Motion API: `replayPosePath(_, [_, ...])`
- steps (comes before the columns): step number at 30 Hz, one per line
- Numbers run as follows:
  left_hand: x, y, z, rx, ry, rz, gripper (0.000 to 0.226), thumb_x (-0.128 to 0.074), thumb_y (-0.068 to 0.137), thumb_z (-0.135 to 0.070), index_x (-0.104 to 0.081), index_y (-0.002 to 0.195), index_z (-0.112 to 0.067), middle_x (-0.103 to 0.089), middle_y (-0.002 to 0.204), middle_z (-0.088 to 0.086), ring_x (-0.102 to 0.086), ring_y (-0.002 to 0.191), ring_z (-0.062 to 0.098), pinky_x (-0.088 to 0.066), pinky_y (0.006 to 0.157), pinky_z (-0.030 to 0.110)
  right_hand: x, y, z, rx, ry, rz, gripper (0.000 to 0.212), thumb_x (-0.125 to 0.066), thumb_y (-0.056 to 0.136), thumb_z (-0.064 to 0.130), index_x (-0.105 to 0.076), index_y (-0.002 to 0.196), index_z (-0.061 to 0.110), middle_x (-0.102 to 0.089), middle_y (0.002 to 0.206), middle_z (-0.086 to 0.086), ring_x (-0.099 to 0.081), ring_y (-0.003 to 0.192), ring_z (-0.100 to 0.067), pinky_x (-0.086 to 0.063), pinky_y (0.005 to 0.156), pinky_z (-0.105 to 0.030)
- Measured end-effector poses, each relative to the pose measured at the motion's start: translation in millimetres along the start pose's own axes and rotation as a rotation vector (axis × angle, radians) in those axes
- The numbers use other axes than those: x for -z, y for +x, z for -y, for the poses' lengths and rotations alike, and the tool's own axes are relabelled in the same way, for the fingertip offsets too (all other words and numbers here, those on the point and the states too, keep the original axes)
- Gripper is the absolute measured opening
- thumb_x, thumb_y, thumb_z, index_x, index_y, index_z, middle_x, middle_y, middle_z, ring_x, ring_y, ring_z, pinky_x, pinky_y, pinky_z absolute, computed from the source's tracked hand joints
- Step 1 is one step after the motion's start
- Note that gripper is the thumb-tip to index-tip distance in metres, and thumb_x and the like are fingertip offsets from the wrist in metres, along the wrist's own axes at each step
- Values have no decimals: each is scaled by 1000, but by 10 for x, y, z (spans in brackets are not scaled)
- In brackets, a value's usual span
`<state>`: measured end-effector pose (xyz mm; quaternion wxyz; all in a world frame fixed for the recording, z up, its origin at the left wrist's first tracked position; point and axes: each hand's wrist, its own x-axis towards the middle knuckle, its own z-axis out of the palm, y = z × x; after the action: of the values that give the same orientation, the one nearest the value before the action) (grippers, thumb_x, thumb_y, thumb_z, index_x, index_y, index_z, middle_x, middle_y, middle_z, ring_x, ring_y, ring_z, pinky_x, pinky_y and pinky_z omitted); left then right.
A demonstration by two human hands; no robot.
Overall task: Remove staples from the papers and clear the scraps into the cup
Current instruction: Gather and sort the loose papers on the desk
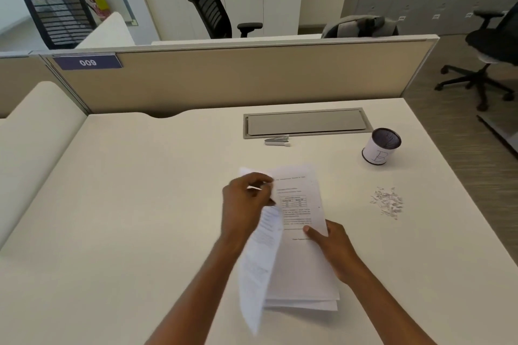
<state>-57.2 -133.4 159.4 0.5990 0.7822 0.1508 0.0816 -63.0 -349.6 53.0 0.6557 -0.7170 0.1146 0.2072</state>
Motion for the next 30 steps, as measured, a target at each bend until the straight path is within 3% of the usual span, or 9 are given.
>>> replayPosePath(4, [-522,-116,-228,-71,88,36,17,-73,99,-13,-83,113,-14,-79,102,-12,-76,82,3,-55,77,7,-139,-2,114,-13,-49,35,18,-71,97,36,-73,85,22,-80,79,9,-75,69,-13,-55,64,-23])
replayPosePath(9, [-872,-44,-260,-127,186,67,26,-67,103,-17,-77,126,-10,-77,126,3,-75,105,13,-59,96,25,-175,4,128,-85,49,85,46,-74,82,57,-56,66,18,-67,55,4,-64,47,-7,-46,59,-27])
replayPosePath(12, [-958,28,-216,-99,226,65,28,-66,104,-15,-75,128,-5,-76,130,7,-75,109,17,-57,97,25,-114,-30,88,-85,78,120,34,-65,98,42,-63,77,16,-75,67,1,-71,59,-12,-50,64,-29])
replayPosePath(17, [-1030,129,-68,2,237,117,37,-64,105,-17,-68,139,-3,-72,139,10,-72,119,22,-57,105,32,11,-57,22,-91,125,177,54,-73,73,59,-73,98,12,-81,101,-15,-78,92,-36,-61,84,-46])
replayPosePath(19, [-1027,162,-4,30,214,135,40,-64,106,-21,-65,144,-11,-72,137,6,-73,112,21,-60,93,30,33,-58,4,-100,141,190,70,-82,63,65,-73,109,12,-80,108,-15,-77,100,-39,-60,92,-53])
replayPosePath(22, [-968,202,48,-12,176,138,46,-64,106,-27,-59,152,-30,-72,130,1,-75,98,17,-66,82,33,66,-41,-16,-120,145,193,50,-78,83,47,-73,119,14,-79,113,-13,-76,104,-36,-57,99,-58])
replayPosePath(24, [-834,237,89,-88,206,63,50,-65,106,-29,-55,155,-33,-68,133,-3,-71,104,13,-62,92,33,95,-9,-40,-143,170,199,37,-71,93,34,-73,124,13,-78,118,-14,-75,109,-36,-54,104,-60])
replayPosePath(27, [-424,323,293,-123,365,-166,66,-69,103,-34,-43,162,-23,-50,160,6,-49,144,24,-42,116,34,131,33,-66,-165,253,239,35,-71,96,27,-72,128,11,-75,125,-18,-71,116,-40,-52,104,-62])
replayPosePath(30, [99,376,794,209,383,-217,89,-71,99,-46,-28,167,-7,-36,170,21,-33,158,38,-30,128,48,136,72,-159,-195,316,248,38,-71,97,23,-69,132,10,-72,129,-18,-69,120,-41,-51,105,-63])
